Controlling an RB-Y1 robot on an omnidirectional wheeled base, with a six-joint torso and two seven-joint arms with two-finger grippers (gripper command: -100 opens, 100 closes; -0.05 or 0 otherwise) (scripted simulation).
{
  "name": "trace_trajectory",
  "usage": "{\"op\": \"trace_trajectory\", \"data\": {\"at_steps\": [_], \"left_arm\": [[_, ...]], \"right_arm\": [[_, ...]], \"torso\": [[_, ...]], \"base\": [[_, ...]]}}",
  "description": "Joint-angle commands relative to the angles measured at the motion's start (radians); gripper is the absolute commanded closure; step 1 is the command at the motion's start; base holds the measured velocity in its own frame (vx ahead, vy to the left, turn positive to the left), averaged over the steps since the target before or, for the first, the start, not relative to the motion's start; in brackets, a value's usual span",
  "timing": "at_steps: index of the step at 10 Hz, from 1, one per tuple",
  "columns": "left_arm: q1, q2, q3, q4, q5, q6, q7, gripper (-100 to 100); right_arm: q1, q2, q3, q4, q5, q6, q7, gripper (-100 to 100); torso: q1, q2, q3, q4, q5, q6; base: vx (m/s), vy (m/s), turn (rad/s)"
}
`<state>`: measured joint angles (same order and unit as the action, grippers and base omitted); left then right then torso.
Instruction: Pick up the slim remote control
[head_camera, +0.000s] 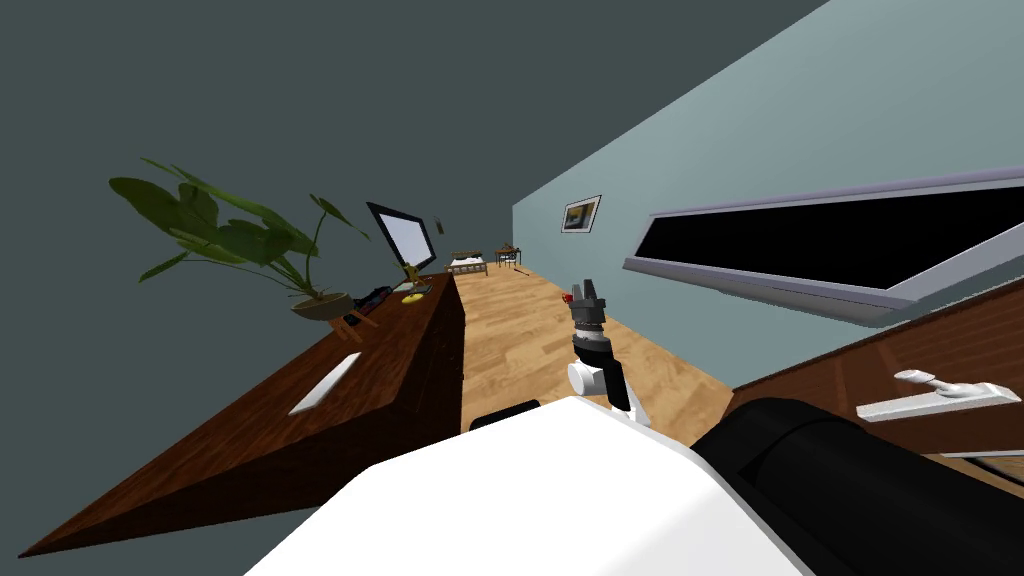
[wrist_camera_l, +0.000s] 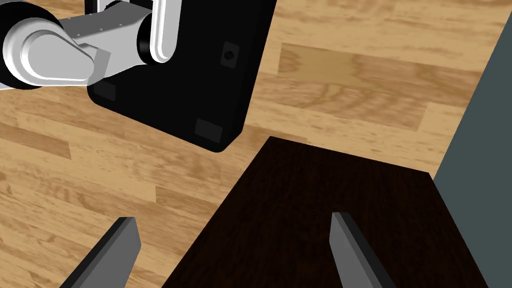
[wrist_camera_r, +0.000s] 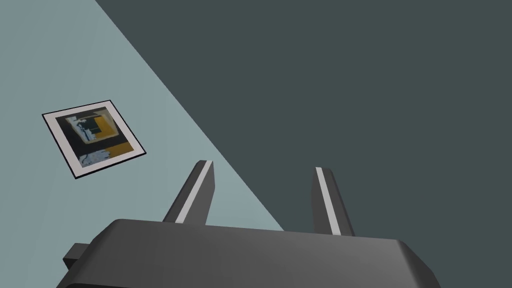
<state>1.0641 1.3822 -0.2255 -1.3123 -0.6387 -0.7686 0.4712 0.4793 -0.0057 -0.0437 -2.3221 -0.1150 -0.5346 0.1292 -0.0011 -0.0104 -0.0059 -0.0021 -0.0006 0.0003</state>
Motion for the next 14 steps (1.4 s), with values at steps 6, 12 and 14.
{"op": "trace_trajectory", "data": {"at_steps": [6,12,14], "left_arm": [[0.024,0.154,0.035,0.156,-0.037,-0.037,0.005,-100],[0.015,0.226,0.076,0.256,-0.047,-0.069,-0.008,-100],[0.001,0.24,0.094,0.283,-0.046,-0.079,-0.015,-100]], "right_arm": [[0.0,0.0,0.0,0.0,0.0,0.0,0.0,0],[0.0,0.0,0.0,0.0,0.0,0.0,0.0,0],[0.0,0.0,0.0,0.0,0.0,0.0,0.0,0]], "torso": [[0.001,-0.005,-0.003,-0.002,0.0,0.0],[0.002,-0.007,-0.004,-0.002,0.001,0.001],[0.004,-0.006,-0.004,-0.002,0.001,0.0]], "base": [[0.231,-0.02,0.027],[0.261,0.004,0.01],[0.292,0.019,-0.01]]}}
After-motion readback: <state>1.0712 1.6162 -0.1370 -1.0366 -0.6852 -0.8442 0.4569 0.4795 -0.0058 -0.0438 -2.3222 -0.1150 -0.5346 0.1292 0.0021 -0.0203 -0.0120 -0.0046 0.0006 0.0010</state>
